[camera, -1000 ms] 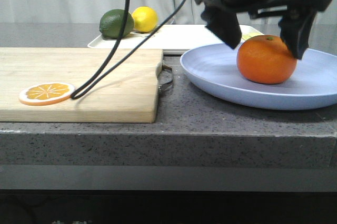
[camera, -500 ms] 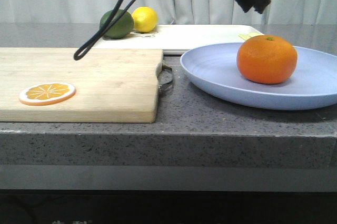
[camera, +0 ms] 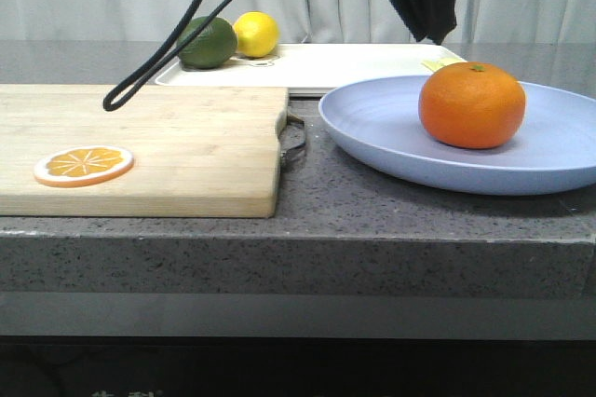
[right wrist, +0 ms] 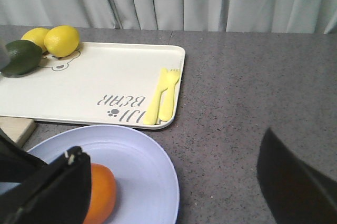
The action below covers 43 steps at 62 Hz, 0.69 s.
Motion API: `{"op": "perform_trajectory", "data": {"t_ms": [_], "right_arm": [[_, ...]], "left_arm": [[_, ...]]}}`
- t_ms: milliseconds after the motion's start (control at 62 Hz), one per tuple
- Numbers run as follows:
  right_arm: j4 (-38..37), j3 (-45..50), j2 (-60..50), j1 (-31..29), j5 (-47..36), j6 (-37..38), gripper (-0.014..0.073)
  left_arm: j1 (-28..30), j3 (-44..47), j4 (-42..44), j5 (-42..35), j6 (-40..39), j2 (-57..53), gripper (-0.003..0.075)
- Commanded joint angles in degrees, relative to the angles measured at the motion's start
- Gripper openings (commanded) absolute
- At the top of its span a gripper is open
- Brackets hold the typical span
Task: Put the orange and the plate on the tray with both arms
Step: 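Raise the left gripper up and away from the plate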
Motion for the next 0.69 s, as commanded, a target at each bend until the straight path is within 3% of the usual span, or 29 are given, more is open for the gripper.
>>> {"op": "perform_trajectory", "data": {"t_ms": [0, 290, 677], "right_arm": [[0.25, -2.00, 0.21, -0.06, -4.79, -0.28, 0.0645], [0.25, -2.00, 0.21, -0.06, -4.79, -0.28, 0.0645], [0.25, -2.00, 0.33, -0.06, -1.02, -0.28, 0.0645]], "left_arm": [[-0.13, -1.89, -0.52, 1.58, -0.06, -3.80, -0.0017], [3.23, -0.85, 1.29, 1.58, -0.42, -8.67, -0.0017], [21.13, 18.27, 1.65, 1.06, -2.28, -22.88, -0.0017]]}}
